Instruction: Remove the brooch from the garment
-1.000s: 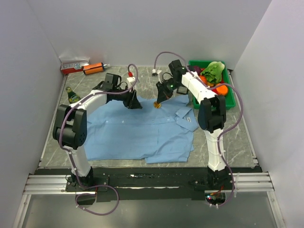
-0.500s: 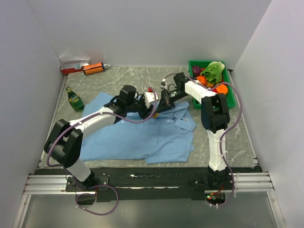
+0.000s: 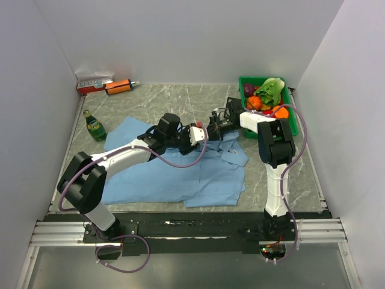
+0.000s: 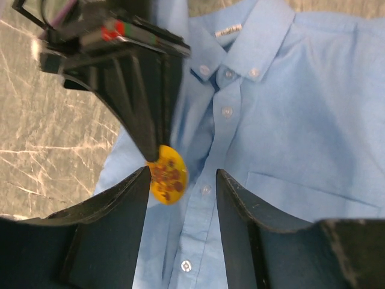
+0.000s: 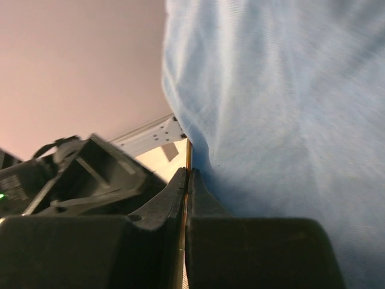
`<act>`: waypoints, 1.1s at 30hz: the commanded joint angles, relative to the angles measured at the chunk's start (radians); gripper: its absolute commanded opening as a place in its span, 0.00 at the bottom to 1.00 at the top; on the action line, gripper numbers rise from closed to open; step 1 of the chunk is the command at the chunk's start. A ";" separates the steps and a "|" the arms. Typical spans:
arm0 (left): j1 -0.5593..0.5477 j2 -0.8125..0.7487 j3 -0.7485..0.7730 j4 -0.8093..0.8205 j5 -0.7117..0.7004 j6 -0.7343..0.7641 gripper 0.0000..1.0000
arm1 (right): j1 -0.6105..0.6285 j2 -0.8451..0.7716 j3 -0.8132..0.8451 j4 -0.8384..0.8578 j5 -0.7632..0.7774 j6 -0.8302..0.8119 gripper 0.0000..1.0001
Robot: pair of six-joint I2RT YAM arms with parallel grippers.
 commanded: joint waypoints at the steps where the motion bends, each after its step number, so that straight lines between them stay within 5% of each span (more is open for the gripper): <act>1: -0.012 -0.022 -0.030 -0.008 -0.014 0.101 0.53 | 0.008 -0.053 -0.030 0.179 -0.101 0.164 0.00; 8: -0.021 0.003 -0.029 0.040 -0.115 0.101 0.45 | 0.008 -0.058 -0.056 0.209 -0.112 0.195 0.00; 18: -0.021 0.037 0.005 0.023 -0.150 0.107 0.15 | 0.008 -0.054 -0.064 0.252 -0.121 0.229 0.00; 27: -0.021 0.046 0.011 0.066 -0.172 0.069 0.04 | 0.008 -0.056 -0.090 0.310 -0.141 0.281 0.00; 33: -0.017 0.050 0.041 0.046 -0.174 0.017 0.01 | 0.005 -0.073 -0.095 0.396 -0.166 0.300 0.30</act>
